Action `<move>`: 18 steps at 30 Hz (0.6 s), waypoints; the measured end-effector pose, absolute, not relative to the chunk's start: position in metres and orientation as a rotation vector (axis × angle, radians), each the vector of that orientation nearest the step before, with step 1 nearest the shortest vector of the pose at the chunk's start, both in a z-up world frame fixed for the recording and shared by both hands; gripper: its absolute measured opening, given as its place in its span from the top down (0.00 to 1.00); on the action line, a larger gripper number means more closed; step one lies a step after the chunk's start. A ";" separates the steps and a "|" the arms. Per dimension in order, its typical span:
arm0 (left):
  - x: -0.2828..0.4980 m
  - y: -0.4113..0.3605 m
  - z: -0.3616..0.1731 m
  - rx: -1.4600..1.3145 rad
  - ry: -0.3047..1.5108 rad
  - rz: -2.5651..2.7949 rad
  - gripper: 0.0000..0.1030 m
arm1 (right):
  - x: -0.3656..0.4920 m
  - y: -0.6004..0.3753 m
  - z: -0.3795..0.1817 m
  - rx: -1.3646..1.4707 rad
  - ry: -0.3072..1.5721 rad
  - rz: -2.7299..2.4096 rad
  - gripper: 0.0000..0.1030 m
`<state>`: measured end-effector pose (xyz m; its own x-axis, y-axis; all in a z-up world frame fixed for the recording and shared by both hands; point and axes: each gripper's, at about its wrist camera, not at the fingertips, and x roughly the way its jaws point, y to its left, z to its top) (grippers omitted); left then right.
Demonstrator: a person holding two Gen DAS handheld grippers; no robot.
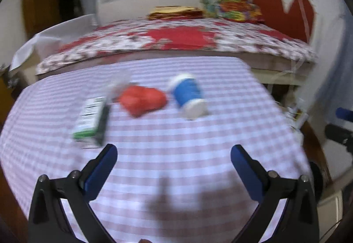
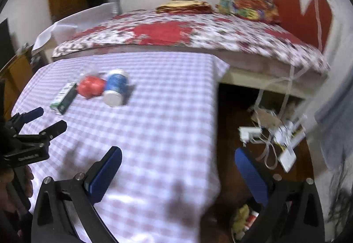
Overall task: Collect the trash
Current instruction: 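Move both tools back over the table, then grasp the milk carton with the left tool while the right tool grasps the blue paper cup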
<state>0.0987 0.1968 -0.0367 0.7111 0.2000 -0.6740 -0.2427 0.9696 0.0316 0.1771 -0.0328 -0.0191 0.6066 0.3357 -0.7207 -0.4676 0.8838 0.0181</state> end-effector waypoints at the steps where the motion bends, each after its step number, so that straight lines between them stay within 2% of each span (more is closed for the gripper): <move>1: 0.097 0.211 -0.037 -0.068 0.737 0.272 0.00 | 0.181 -0.016 -0.018 -0.192 0.789 0.486 0.00; 11: 0.093 0.316 -0.063 -0.171 0.762 0.435 0.00 | 0.212 0.095 -0.025 -0.281 0.810 0.602 0.00; 18: 0.118 0.352 -0.088 -0.206 0.803 0.456 0.08 | 0.248 0.148 -0.055 -0.318 0.865 0.611 0.00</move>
